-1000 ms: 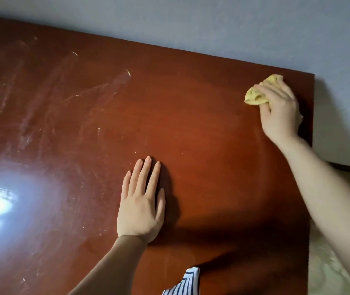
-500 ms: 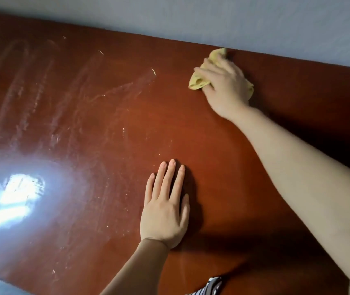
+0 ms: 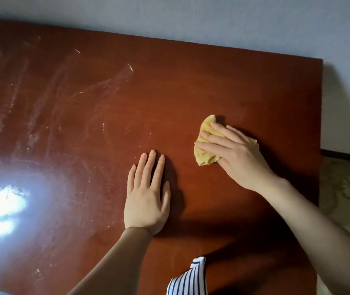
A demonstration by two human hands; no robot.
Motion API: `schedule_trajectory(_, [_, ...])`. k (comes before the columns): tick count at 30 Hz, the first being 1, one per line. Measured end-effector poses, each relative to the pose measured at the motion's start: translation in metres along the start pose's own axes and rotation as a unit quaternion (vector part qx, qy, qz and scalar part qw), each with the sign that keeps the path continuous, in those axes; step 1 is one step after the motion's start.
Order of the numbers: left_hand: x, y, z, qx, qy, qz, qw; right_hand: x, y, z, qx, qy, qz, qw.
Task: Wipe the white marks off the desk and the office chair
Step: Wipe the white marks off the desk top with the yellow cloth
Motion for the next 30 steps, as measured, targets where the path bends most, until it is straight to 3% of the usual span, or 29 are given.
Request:
schedule_trajectory(7, [0.002,0.000,0.000,0.010,0.004,0.004,1.000,0.094,0.021,-0.050,0.058,0.036,0.155,0.986])
schedule_trajectory(18, [0.004,-0.002,0.000,0.002,-0.001,0.000,1.000,0.221,-0.049,-0.084,0.167,0.092,0.325,0.926])
schedule_trajectory(22, [0.004,-0.003,0.000,-0.002,0.000,-0.001,1.000,0.213,-0.049,-0.077,0.193,0.105,0.368,0.903])
schedule_trajectory(30, [0.005,-0.002,-0.001,0.001,0.001,0.001,1.000,0.108,-0.015,-0.038,0.125,0.074,0.273,0.951])
Point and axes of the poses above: each hand's wrist, its own y-axis away from the middle knuckle, its own z-axis out of the palm, x = y × z, the point moved 7 cm from there along -y, towards the middle knuckle, and after that the axes turned 10 degrees about x, right-handed, at the moved point
